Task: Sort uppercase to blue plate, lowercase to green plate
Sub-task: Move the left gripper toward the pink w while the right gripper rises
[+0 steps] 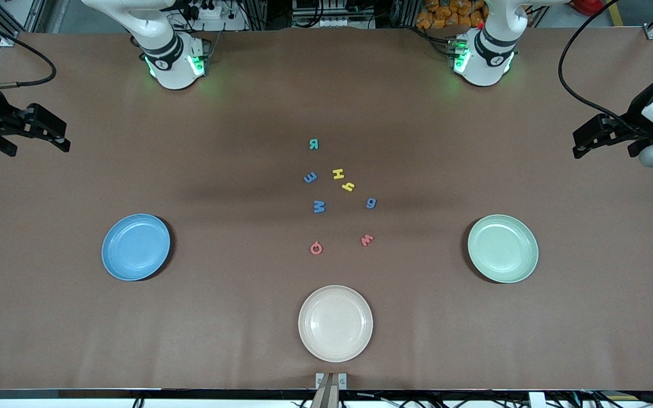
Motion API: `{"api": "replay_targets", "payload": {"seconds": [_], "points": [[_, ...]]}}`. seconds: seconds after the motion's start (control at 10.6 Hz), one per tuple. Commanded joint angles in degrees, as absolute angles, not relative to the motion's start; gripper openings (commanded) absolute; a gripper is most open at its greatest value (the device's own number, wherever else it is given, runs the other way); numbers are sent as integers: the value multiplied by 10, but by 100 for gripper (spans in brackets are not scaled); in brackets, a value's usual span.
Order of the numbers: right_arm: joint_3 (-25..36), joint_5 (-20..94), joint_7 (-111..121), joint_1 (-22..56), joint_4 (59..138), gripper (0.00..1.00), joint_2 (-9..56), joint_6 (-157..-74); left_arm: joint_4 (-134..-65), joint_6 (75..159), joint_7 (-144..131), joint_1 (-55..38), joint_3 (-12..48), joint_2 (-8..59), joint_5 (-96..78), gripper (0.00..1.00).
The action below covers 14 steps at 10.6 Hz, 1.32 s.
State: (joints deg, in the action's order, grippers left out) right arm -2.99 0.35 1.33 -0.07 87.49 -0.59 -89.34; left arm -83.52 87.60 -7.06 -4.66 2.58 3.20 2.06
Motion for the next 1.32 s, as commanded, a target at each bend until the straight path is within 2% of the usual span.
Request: {"api": "replay_targets", "payload": {"seconds": [0.0,0.28,0.47,0.75,1.22], "points": [[-25,8,18,1,872,100,-4,-890,-835,874,-56,-49,21,27,9,100],[-25,8,18,0,873,100,-4,-890,-836,875,-50,-53,36,45,1,100],[-25,8,18,0,881,100,-4,-894,-839,898,-40,-54,91,73,-4,100],[-24,8,18,-3,911,100,3,-916,-847,985,-39,-82,162,133,-3,100],[-24,8,18,-20,938,100,89,-992,-843,1097,-25,-158,177,238,65,100]]}}
